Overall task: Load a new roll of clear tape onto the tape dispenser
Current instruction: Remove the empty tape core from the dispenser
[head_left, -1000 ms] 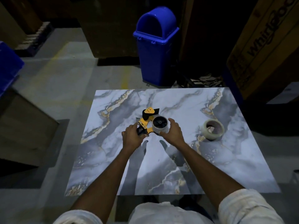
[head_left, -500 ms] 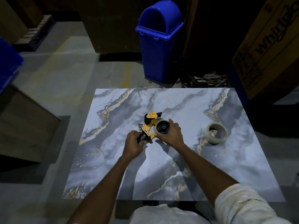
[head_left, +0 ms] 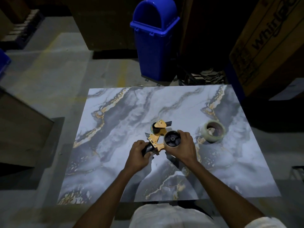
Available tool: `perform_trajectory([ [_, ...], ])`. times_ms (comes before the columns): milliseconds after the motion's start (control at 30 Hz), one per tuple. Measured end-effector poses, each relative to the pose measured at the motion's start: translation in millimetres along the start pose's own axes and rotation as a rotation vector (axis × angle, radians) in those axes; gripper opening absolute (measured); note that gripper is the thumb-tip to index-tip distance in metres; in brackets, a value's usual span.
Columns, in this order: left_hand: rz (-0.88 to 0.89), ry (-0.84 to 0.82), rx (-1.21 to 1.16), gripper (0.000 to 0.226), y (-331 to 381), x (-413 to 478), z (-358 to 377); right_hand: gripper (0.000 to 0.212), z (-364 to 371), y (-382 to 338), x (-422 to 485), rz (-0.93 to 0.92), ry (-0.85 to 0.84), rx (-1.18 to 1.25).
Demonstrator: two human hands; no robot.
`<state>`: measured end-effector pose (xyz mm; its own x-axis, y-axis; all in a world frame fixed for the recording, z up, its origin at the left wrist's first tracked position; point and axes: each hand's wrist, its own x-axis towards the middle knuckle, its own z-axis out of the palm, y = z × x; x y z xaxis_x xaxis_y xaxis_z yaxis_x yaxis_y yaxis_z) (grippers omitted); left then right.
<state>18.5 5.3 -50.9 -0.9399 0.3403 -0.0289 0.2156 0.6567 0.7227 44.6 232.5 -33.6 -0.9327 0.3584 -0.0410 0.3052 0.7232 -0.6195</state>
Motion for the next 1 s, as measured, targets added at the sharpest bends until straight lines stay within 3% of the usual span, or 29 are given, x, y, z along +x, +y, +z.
perform_trajectory([
  [367,0.039,-0.074,0.005,0.034,15,-8,9,0.064,-19,23,-22,0.032,-0.010,0.038],
  [600,0.012,0.039,0.059,0.083,41,6,15,0.073,-25,30,-19,0.037,-0.078,0.057],
  [733,0.061,-0.019,0.157,0.115,57,21,27,0.096,-29,39,-18,0.024,-0.164,0.077],
  [833,0.012,-0.124,0.254,0.137,65,30,37,0.101,-34,44,-17,0.004,-0.224,0.081],
  [1000,-0.095,-0.157,0.304,0.145,78,32,49,0.117,-42,61,-10,-0.038,-0.330,0.087],
])
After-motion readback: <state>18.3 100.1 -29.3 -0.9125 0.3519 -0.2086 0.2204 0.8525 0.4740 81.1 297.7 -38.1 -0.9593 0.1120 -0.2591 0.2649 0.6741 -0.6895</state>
